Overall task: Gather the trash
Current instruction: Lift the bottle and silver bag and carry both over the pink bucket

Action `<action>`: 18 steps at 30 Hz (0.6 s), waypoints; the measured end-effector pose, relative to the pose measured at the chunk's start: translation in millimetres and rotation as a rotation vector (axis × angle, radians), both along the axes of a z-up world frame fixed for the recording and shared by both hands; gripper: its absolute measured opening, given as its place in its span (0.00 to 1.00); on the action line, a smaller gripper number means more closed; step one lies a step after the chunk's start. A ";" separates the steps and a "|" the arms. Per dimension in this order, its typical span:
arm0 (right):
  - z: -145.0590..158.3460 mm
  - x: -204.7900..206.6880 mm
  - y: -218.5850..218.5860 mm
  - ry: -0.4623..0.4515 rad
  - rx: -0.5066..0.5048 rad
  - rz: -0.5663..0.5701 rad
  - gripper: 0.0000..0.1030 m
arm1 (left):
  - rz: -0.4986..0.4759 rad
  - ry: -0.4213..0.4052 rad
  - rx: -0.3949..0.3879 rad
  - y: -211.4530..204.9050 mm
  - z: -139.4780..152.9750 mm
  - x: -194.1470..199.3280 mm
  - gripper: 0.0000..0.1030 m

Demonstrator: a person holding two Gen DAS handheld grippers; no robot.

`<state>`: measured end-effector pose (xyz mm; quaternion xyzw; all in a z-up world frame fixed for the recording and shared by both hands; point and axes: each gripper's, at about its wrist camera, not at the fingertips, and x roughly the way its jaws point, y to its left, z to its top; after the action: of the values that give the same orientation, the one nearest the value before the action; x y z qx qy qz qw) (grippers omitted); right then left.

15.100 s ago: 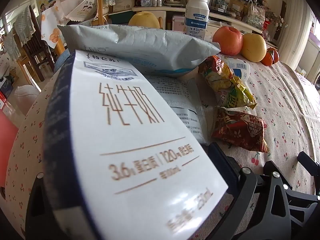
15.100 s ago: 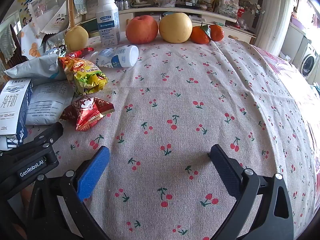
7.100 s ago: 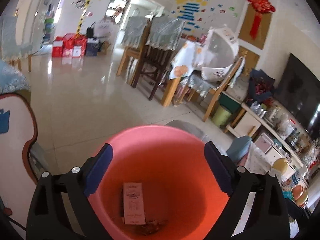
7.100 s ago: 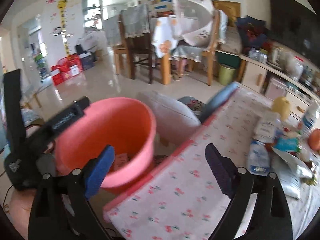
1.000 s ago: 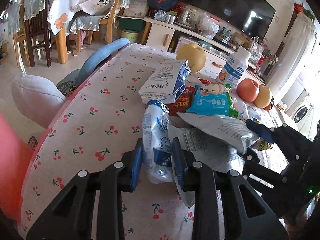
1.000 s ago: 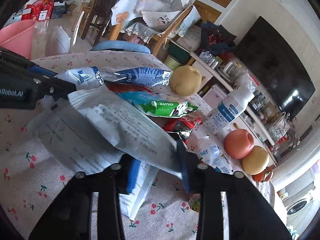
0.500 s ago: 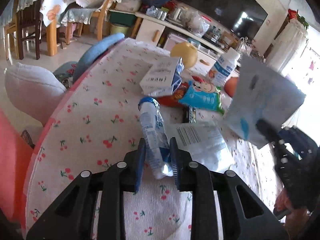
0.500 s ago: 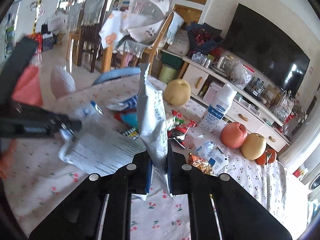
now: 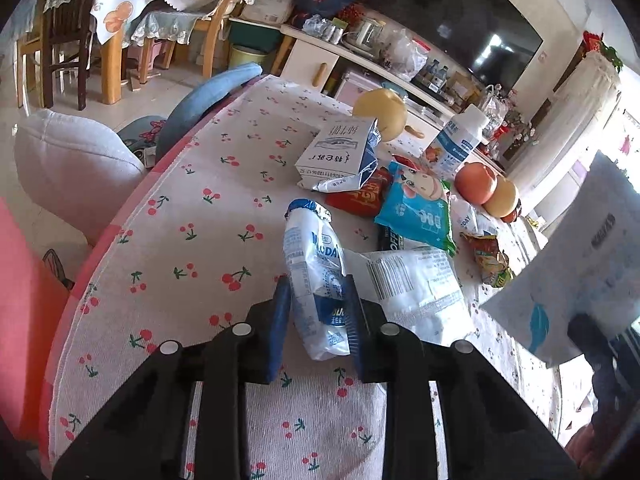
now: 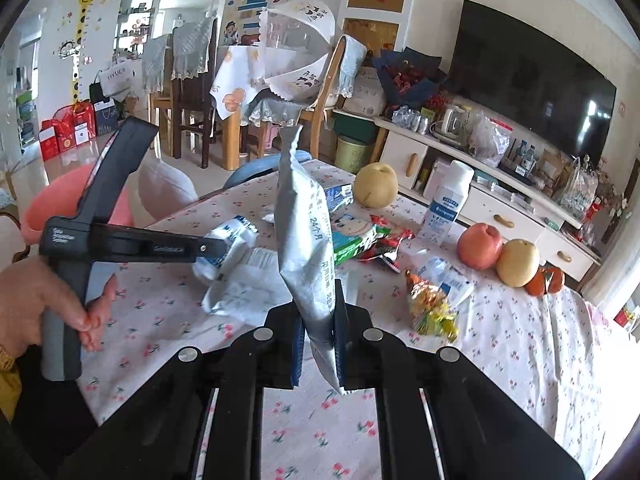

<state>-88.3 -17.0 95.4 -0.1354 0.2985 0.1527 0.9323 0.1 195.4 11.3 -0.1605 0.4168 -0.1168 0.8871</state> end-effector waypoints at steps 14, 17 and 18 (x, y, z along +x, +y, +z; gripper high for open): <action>4.5 -20.9 -0.3 0.064 0.132 -0.002 0.13 | 0.029 -0.062 -0.034 22.2 13.3 -26.1 0.18; 5.9 -22.7 -2.7 0.085 0.187 -0.007 0.13 | 0.036 -0.096 -0.043 26.2 21.0 -34.6 0.18; 5.9 -22.5 -4.6 0.091 0.204 -0.008 0.13 | 0.037 -0.104 -0.045 27.4 22.5 -36.8 0.18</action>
<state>-110.7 -21.6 101.3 -0.0317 0.3239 0.1845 0.9274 -36.7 222.8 33.7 -0.1817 0.3642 -0.1177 0.9058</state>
